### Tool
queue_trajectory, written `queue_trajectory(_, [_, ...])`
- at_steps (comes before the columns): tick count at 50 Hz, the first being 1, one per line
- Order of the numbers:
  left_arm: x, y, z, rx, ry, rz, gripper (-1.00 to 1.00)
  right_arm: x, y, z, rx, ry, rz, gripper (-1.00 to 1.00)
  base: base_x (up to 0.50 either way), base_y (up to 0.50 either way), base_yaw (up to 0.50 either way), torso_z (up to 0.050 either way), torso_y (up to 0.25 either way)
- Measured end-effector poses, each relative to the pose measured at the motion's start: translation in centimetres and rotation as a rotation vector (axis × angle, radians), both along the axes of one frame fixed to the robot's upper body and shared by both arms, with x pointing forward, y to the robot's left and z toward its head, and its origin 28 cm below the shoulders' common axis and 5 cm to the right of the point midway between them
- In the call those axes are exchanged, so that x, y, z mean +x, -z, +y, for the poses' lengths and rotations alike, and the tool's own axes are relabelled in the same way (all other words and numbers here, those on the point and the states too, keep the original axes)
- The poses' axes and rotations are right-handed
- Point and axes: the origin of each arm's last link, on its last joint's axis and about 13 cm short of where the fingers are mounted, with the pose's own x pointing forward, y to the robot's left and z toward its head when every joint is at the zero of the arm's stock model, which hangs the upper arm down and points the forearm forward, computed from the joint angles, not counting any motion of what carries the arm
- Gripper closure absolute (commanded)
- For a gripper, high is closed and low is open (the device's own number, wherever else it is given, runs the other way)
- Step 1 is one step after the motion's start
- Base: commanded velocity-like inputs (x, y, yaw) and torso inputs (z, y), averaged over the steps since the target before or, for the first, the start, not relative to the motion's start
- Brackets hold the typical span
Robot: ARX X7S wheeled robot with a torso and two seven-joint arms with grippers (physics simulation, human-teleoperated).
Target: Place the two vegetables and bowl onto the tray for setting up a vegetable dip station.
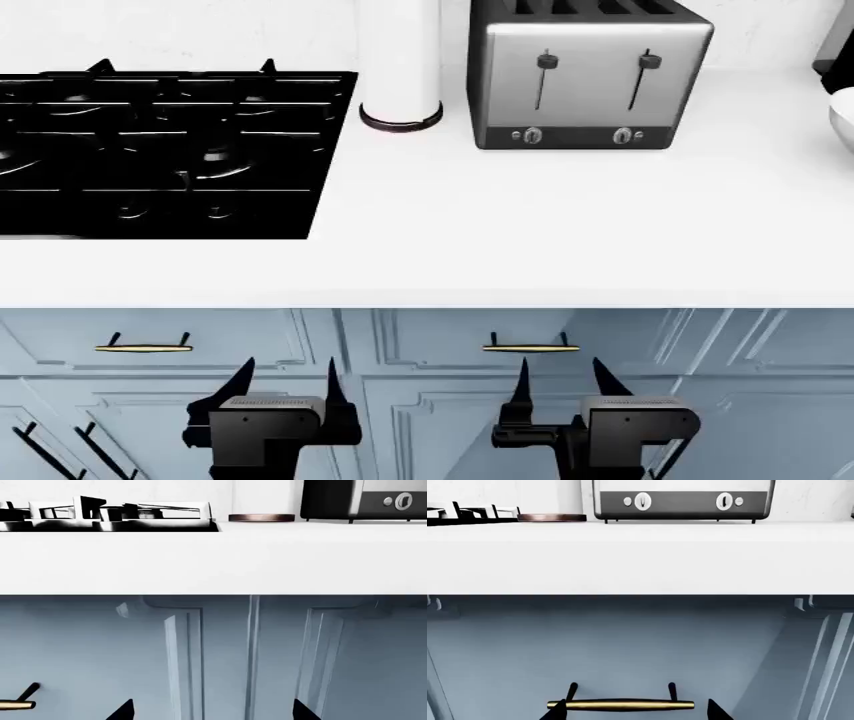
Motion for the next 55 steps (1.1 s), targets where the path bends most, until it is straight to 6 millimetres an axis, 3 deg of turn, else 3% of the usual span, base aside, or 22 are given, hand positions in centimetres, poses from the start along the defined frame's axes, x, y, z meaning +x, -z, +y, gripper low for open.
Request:
queue_trajectory(21, [-0.2, -0.4, 0.0, 0.028, -0.003, 0.003, -1.00, -0.2, -0.4, 0.1, -0.005, 0.006, 0.002, -1.00, 0.00, 0.00, 0.00, 0.000, 0.000])
queue_trajectory(29, [-0.1, -2.6, -0.4, 0.116, -0.002, 0.010, -1.00, 0.0, -2.8, 0.1, -0.016, 0.013, -0.009, -1.00, 0.00, 0.00, 0.00, 0.000, 0.000])
queue_trajectory(36, [1.0, -8.8, -1.1, 0.150, -0.003, -0.004, -1.00, 0.9, -7.4, 0.5, -0.032, 0.020, -0.027, -1.00, 0.00, 0.00, 0.00, 0.000, 0.000])
queue_trajectory(43, [2.5, -16.0, -0.2, 0.176, -0.061, -0.046, -1.00, 1.9, -14.8, 0.9, -0.057, 0.023, -0.078, -1.00, 0.00, 0.00, 0.00, 0.000, 0.000])
queue_trajectory(47, [4.6, -22.6, 0.2, 0.297, -0.090, -0.335, -1.00, 3.2, -18.7, 0.1, -0.062, 0.100, -0.100, -1.00, 0.00, 0.00, 0.00, 0.000, 0.000])
queue_trajectory(50, [5.0, -27.6, -1.2, 0.331, -0.070, -0.589, -1.00, 4.3, -21.6, 0.2, -0.066, 0.155, -0.111, -1.00, 0.00, 0.00, 0.00, 0.000, 0.000])
queue_trajectory(52, [4.8, -29.8, -1.9, 0.298, -0.075, -0.669, -1.00, 4.6, -23.4, 0.6, -0.066, 0.178, -0.109, -1.00, 0.00, 0.00, 0.00, 0.000, 0.000])
queue_trajectory(55, [4.1, -31.9, -2.7, 0.231, -0.050, -0.658, -1.00, 4.6, -25.8, 1.0, -0.067, 0.144, -0.095, -1.00, 0.00, 0.00, 0.00, 0.000, 0.000])
